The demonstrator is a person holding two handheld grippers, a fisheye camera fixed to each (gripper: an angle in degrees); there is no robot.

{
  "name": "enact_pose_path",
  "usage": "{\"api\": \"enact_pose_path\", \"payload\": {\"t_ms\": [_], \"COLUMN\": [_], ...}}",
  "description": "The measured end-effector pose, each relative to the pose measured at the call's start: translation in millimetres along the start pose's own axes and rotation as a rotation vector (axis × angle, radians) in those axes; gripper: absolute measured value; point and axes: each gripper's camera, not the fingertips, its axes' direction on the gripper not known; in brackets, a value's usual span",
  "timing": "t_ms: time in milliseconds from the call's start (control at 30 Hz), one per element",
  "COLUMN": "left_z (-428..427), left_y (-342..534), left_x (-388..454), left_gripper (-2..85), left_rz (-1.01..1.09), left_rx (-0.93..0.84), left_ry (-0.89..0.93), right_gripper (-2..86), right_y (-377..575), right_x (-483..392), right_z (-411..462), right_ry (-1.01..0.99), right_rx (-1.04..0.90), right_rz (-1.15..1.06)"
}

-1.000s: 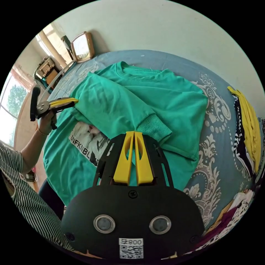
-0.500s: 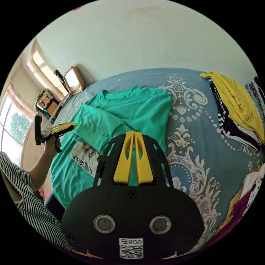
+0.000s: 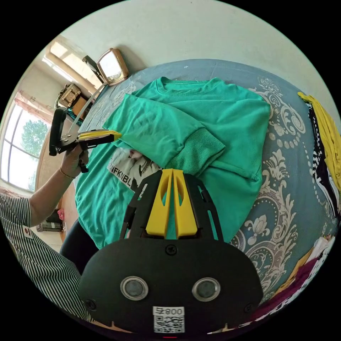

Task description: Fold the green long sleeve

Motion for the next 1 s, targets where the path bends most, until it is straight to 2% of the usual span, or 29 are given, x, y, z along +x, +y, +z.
{"api": "enact_pose_path", "payload": {"t_ms": [100, 233, 467, 600, 800, 1000], "left_z": [-28, -42, -71, -67, -30, 6], "left_y": [22, 75, 242, 311, 368, 396], "left_x": [4, -9, -74, -100, -134, -152], "left_gripper": [0.3, 0.5, 1.4, 3.8, 8.7, 10.6], "left_rz": [0.011, -0.064, -0.456, -0.584, -0.748, -0.814], "left_rx": [0.045, -0.033, -0.028, -0.043, -0.033, -0.03], "left_ry": [-0.019, 0.065, 0.295, 0.338, 0.495, 0.611], "right_gripper": [0.1, 0.2, 0.6, 2.5, 6.5, 7.9], "right_y": [26, 84, 283, 383, 460, 490], "right_x": [-8, 1, 39, 53, 69, 79], "right_z": [-36, -67, -122, -134, -124, -110], "right_ry": [0.024, -0.05, -0.211, -0.259, -0.349, -0.391], "right_rx": [0.052, 0.015, 0.005, 0.022, 0.033, 0.052], "right_rz": [-0.013, 0.042, 0.31, 0.449, 0.573, 0.63]}}
